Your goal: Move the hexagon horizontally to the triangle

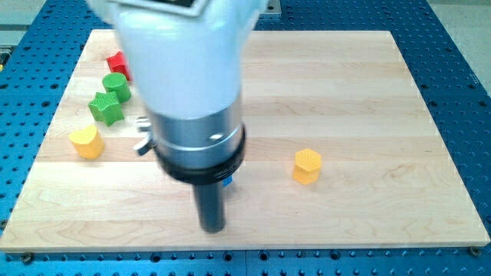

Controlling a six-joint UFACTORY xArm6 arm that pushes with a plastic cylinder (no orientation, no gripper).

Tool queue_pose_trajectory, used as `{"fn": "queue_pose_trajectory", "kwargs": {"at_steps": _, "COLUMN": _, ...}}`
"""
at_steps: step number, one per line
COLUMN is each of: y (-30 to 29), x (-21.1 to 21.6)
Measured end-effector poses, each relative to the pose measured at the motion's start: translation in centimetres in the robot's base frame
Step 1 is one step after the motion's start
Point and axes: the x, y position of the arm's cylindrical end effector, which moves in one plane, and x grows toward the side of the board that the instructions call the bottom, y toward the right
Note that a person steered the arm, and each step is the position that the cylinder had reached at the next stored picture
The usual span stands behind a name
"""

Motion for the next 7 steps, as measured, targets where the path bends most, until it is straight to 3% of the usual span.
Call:
{"fn": "queue_pose_trajectory", "kwargs": {"at_steps": 1, "y": 0.3, "x": -2.9}}
{"fn": "queue_pose_trajectory", "kwargs": {"at_steps": 2, "y": 2.8, "x": -2.9}}
{"fn": "queue_pose_trajectory", "kwargs": {"at_steps": 4, "y": 16.0, "x": -6.9}}
{"fn": "queue_pose_trajectory", "kwargs": {"at_steps": 5, "y": 19.6, "x": -9.4}}
{"fn": "queue_pose_trajectory", "kwargs": {"at_steps": 6, "y": 13.2, "x": -15.5}}
{"fn": "queue_pose_trajectory", "kwargs": {"at_steps": 7, "y": 15.9, "x": -13.6}}
